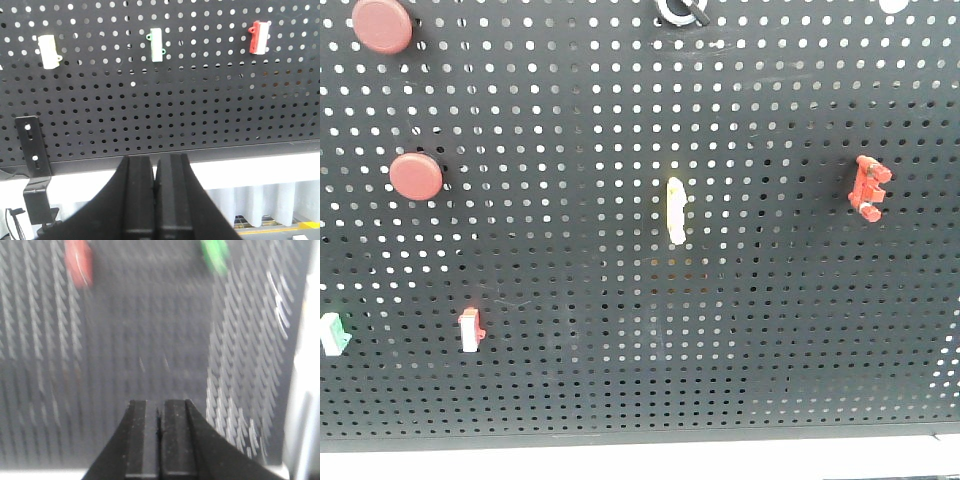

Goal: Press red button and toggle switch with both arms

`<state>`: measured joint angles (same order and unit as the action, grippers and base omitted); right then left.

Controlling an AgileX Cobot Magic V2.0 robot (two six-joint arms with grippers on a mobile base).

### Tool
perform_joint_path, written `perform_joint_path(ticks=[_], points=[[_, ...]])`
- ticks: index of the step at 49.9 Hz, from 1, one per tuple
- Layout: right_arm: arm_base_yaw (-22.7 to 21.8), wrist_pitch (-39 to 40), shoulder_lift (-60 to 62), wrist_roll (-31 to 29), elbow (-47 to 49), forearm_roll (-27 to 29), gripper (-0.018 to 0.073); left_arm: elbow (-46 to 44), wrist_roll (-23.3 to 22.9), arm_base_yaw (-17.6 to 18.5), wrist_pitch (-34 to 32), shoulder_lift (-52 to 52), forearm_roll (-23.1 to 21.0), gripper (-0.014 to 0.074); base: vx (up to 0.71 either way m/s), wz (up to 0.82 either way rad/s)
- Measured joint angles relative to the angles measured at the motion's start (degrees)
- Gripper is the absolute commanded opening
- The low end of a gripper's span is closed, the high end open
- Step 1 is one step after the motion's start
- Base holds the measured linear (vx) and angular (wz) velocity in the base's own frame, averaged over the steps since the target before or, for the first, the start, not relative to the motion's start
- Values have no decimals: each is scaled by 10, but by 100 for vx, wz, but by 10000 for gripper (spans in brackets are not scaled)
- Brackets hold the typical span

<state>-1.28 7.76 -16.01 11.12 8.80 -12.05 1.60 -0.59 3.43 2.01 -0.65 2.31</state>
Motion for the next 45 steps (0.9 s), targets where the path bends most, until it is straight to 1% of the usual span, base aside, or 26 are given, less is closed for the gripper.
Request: perform_joint_path(ticks=[5,7,13,23,33,45], points=[[-2,1,68,-1,-78,1,0,0,0,0,0,0,0,2,0,0],[-2,-7,94,-1,-95,1,0,0,0,0,0,0,0,2,0,0],[-2,-58,159,11,-105,4,0,0,0,0,1,0,0,2,0,0],[11,-69,166,16,-105,12,0,0,0,0,3,0,0,2,0,0],[23,-73,166,16,-105,54,0,0,0,0,4,0,0,2,0,0],[23,-83,166,16,-105,76,0,0,0,0,4,0,0,2,0,0]])
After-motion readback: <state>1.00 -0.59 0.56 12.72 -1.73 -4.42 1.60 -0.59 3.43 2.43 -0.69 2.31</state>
